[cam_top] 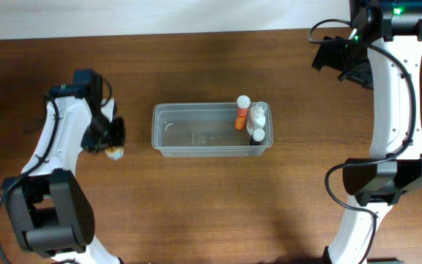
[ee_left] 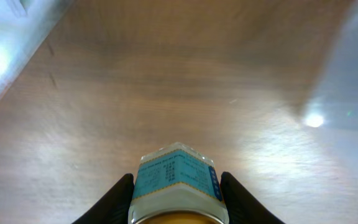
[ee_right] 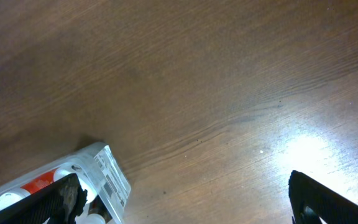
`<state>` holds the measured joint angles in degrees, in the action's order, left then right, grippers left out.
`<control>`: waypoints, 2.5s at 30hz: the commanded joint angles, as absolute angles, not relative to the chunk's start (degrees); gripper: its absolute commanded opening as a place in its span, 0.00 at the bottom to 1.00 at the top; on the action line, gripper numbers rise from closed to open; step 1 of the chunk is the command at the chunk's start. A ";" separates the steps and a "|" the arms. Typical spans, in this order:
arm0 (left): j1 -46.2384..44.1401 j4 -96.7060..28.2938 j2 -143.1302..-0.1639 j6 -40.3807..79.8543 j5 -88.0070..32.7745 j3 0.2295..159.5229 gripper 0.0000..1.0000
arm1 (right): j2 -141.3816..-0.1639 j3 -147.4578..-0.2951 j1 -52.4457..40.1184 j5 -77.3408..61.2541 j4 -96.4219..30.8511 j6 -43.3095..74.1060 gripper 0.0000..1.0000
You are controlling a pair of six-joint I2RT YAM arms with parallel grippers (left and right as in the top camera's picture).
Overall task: Pack container
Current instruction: 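Lift the amber jar and carry it right over the container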
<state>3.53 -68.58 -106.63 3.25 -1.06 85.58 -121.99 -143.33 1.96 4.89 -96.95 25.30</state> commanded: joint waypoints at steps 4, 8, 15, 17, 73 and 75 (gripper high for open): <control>-3.73 -76.42 -106.37 3.01 -1.67 103.00 0.16 | -122.10 -144.18 2.24 4.78 -97.12 25.61 0.98; -9.30 -77.19 -106.39 4.75 -1.69 108.12 0.17 | -122.10 -144.18 2.24 4.75 -97.12 25.61 0.98; -21.32 -70.85 -107.33 6.87 -1.45 108.66 0.17 | -122.10 -144.18 2.24 4.78 -97.12 25.61 0.98; -23.31 -69.25 -108.03 6.87 -1.43 108.66 0.17 | -122.10 -144.18 2.24 4.75 -97.12 25.58 0.98; -32.64 -69.23 -121.95 -4.10 -0.21 108.64 0.11 | -122.10 -144.18 2.24 4.78 -97.12 25.61 0.98; -32.64 -69.95 -121.95 -6.55 -0.25 108.64 0.11 | -122.10 -144.18 2.24 4.78 -97.12 25.58 0.98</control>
